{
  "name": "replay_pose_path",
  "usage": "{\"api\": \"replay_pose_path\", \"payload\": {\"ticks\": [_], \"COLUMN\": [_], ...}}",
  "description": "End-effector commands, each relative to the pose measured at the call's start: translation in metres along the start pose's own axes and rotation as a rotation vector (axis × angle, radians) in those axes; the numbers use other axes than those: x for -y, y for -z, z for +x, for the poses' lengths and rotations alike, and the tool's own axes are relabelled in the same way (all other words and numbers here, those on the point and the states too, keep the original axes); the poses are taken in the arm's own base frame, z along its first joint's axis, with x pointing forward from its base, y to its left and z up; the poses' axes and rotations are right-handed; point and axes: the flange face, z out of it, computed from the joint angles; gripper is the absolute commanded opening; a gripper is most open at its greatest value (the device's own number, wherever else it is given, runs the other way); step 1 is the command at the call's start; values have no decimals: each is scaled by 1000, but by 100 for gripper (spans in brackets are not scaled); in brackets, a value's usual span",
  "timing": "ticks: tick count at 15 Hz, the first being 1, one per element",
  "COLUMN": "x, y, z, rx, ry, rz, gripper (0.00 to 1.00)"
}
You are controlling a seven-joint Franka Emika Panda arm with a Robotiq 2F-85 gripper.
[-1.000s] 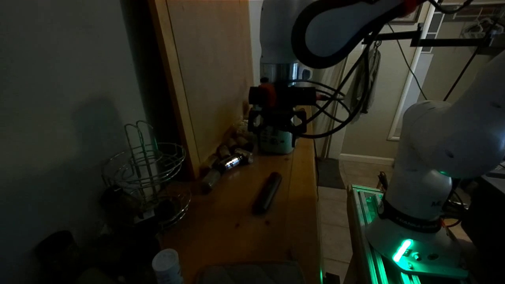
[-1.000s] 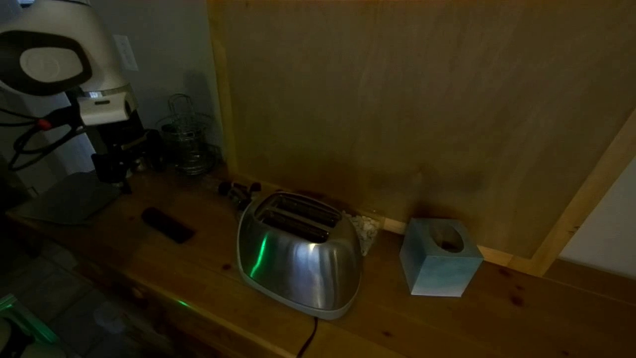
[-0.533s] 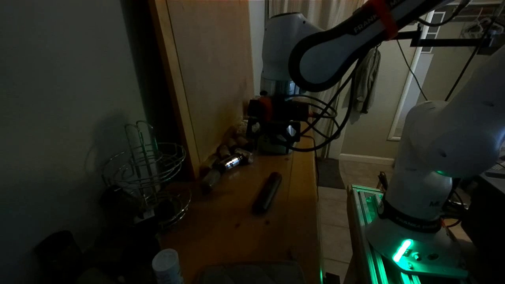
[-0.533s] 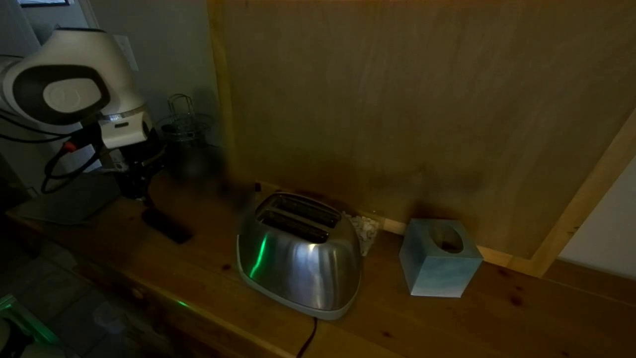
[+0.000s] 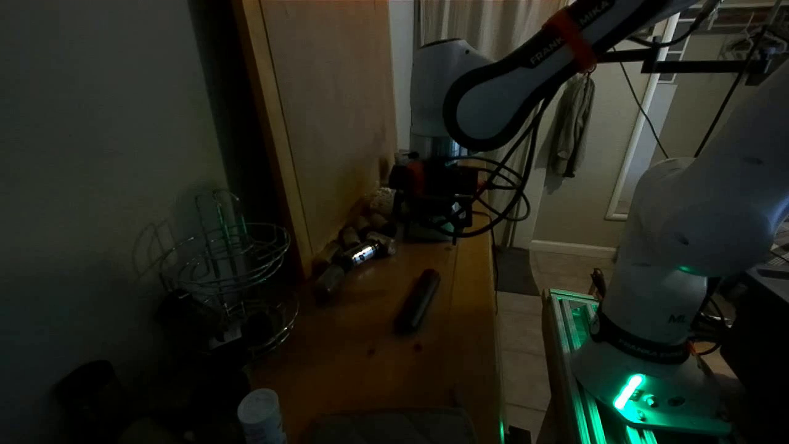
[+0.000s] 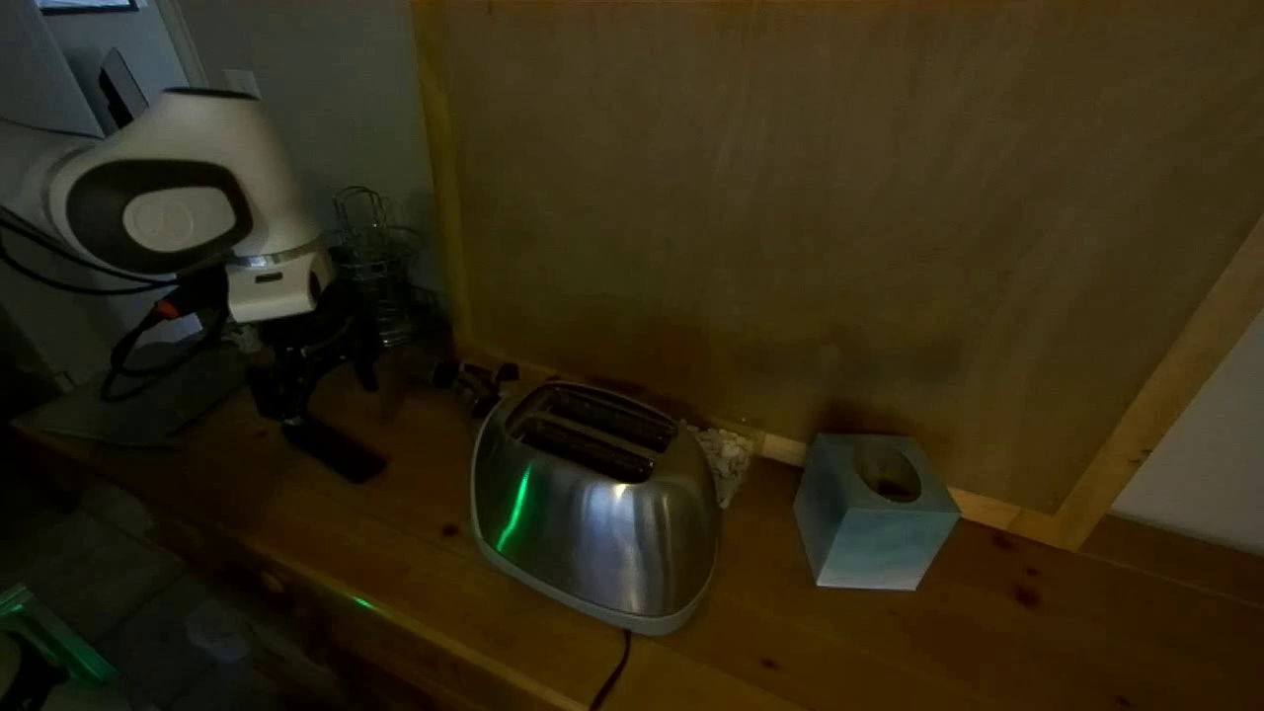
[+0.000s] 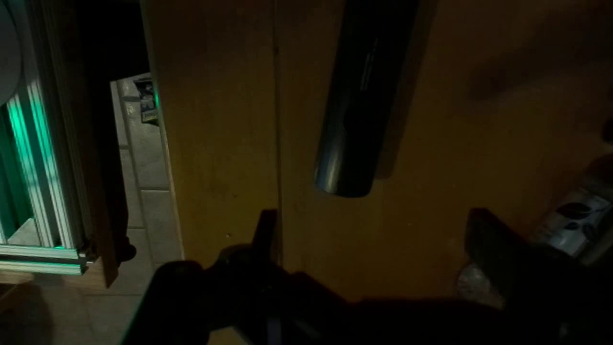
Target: Turn the remote around
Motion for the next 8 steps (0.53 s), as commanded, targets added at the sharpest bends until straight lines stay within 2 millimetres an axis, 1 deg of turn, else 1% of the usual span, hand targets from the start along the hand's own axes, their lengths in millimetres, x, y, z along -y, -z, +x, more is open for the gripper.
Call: {"api": "replay_pose_path", "payload": {"ticks": [1, 5, 8], "x": [4, 5, 8], "y": [-24, -46, -61], "z": [8, 9, 15], "rx": [29, 62, 69], "ry": [-8, -7, -23], "rz": [-28, -64, -61], "gripper": [100, 100, 100]}}
